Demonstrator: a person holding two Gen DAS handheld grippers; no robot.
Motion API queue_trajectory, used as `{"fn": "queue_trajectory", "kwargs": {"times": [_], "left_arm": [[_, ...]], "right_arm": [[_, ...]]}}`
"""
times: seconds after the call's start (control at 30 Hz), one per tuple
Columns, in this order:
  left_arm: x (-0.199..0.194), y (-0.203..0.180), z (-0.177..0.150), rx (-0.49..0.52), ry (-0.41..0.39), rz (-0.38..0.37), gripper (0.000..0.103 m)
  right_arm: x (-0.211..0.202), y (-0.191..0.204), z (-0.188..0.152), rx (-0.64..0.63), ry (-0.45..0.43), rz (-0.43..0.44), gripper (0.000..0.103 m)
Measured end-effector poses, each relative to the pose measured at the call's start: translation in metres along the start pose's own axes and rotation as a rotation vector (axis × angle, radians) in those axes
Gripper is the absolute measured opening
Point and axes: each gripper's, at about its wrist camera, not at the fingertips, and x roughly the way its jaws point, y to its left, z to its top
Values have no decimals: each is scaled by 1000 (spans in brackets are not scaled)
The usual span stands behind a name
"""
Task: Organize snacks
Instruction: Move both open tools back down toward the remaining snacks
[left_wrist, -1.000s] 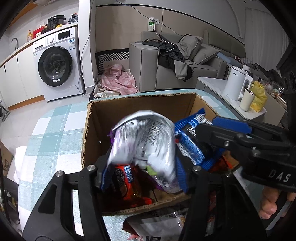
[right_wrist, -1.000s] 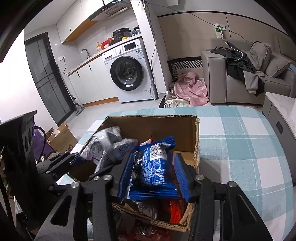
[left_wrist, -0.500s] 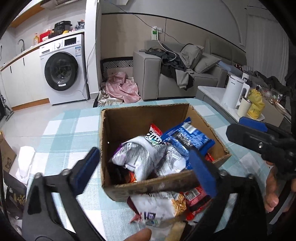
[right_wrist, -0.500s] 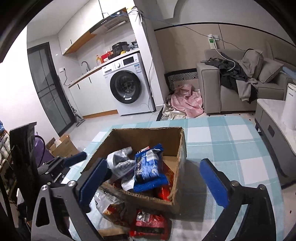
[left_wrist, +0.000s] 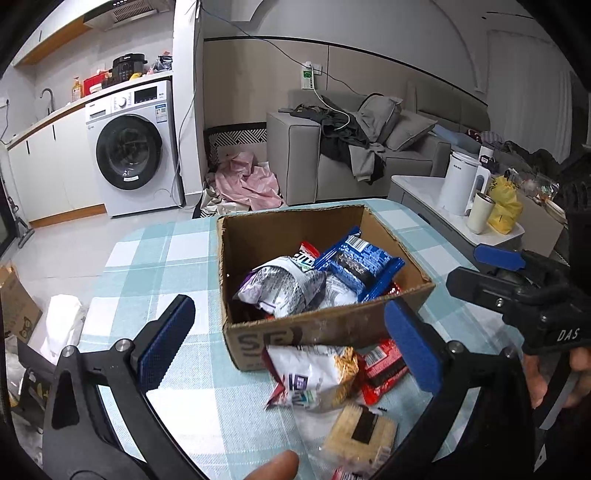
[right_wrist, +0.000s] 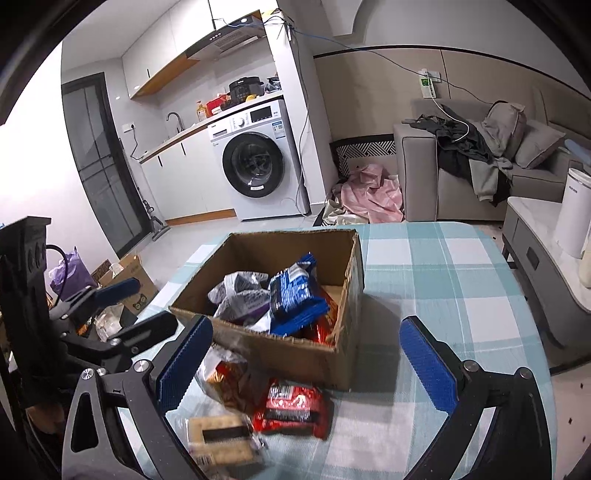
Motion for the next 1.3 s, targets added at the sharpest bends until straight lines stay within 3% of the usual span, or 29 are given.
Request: {"fn": "queue_trajectory", "kwargs": {"times": [0.5, 1.3], "left_arm": [[-39, 19, -35, -30, 25, 18, 102], [-30, 21, -106, -41, 151, 13, 102]], "right_arm": [[-5, -1, -32, 1, 60, -5, 103], [21, 14, -96, -23, 231, 68, 103]]}}
